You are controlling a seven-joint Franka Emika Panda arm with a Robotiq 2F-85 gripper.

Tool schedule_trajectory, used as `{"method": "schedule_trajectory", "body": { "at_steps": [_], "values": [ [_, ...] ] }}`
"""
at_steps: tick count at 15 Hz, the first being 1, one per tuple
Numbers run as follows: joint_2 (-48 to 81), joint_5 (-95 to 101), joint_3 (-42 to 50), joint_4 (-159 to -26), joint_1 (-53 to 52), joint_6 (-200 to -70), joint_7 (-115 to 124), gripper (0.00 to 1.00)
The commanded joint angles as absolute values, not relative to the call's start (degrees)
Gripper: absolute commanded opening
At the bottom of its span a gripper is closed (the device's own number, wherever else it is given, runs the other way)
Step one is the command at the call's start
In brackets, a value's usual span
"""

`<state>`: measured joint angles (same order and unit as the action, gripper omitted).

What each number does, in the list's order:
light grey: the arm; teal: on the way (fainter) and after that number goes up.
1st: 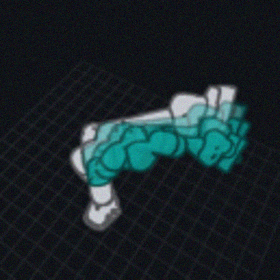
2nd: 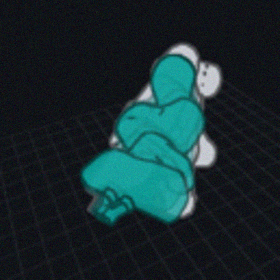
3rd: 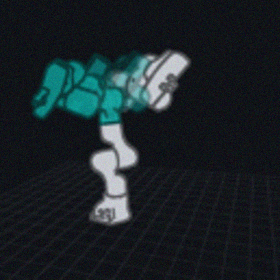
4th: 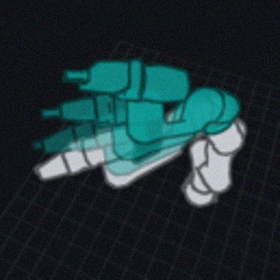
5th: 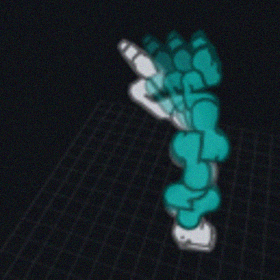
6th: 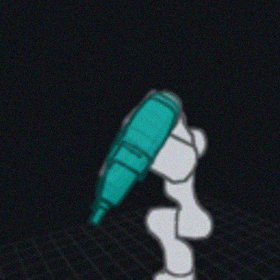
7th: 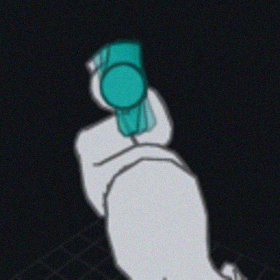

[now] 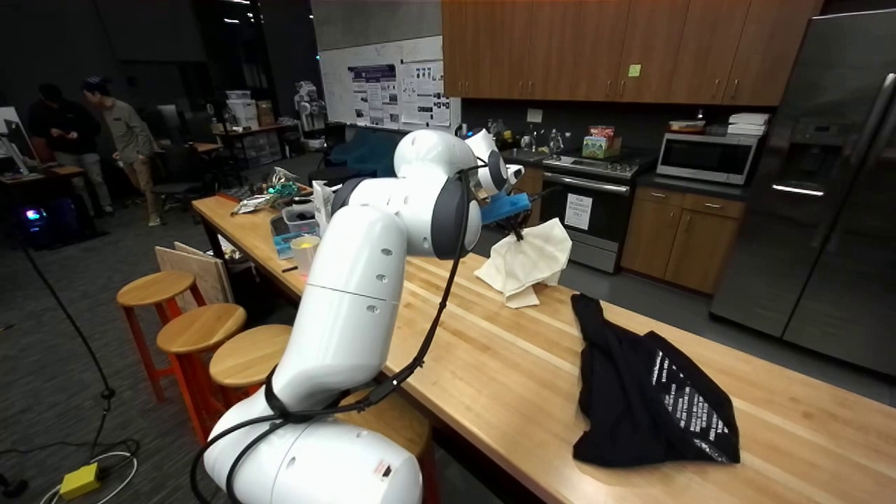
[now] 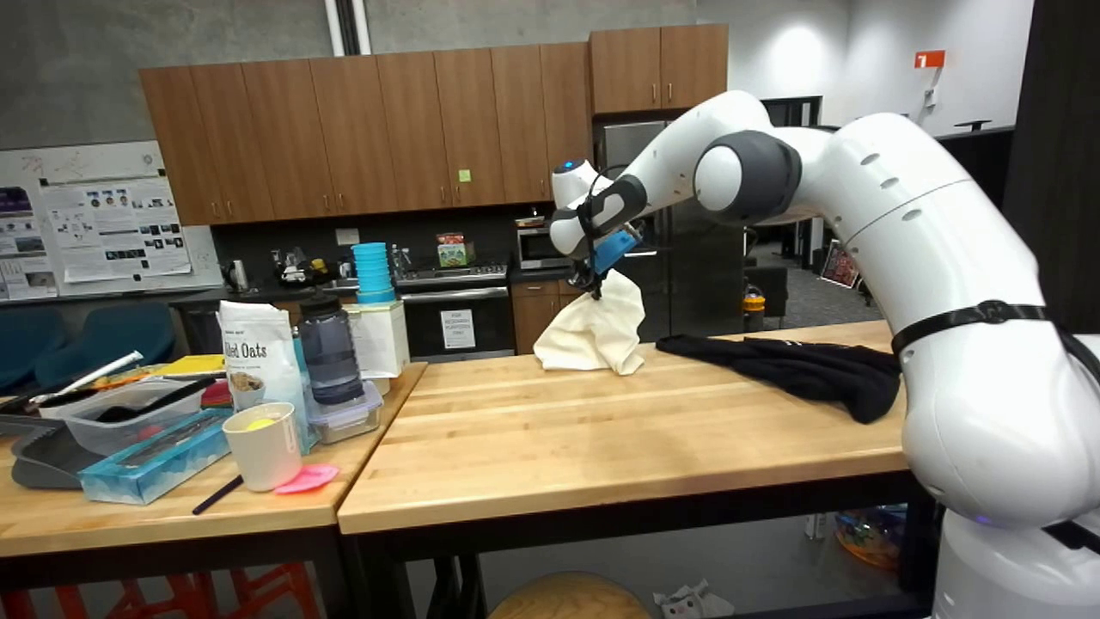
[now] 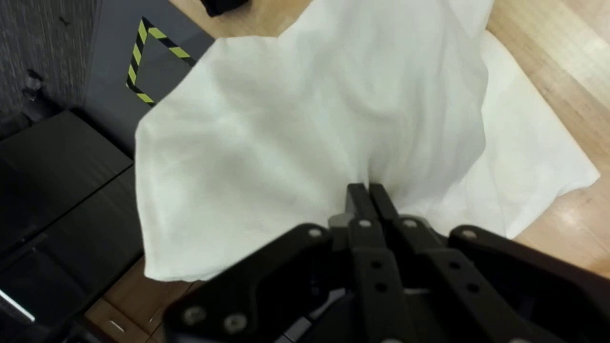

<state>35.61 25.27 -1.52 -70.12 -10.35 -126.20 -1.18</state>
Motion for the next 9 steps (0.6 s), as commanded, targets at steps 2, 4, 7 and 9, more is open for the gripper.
{"method": "schedule_trajectory", "body": {
  "at_steps": [2,4,7,9],
  "values": [
    [33.47,24.28,0.33,-74.71,-12.53,-125.57,4.41,0.0],
    [32.8,24.7,0.68,-76.92,-13.5,-126.6,7.77,0.0],
    [31.94,25.73,1.39,-80.5,-15.19,-128.69,12.4,0.0],
    [31.51,26.79,1.94,-83.03,-16.49,-130.63,15.11,0.0]
  ]
}}
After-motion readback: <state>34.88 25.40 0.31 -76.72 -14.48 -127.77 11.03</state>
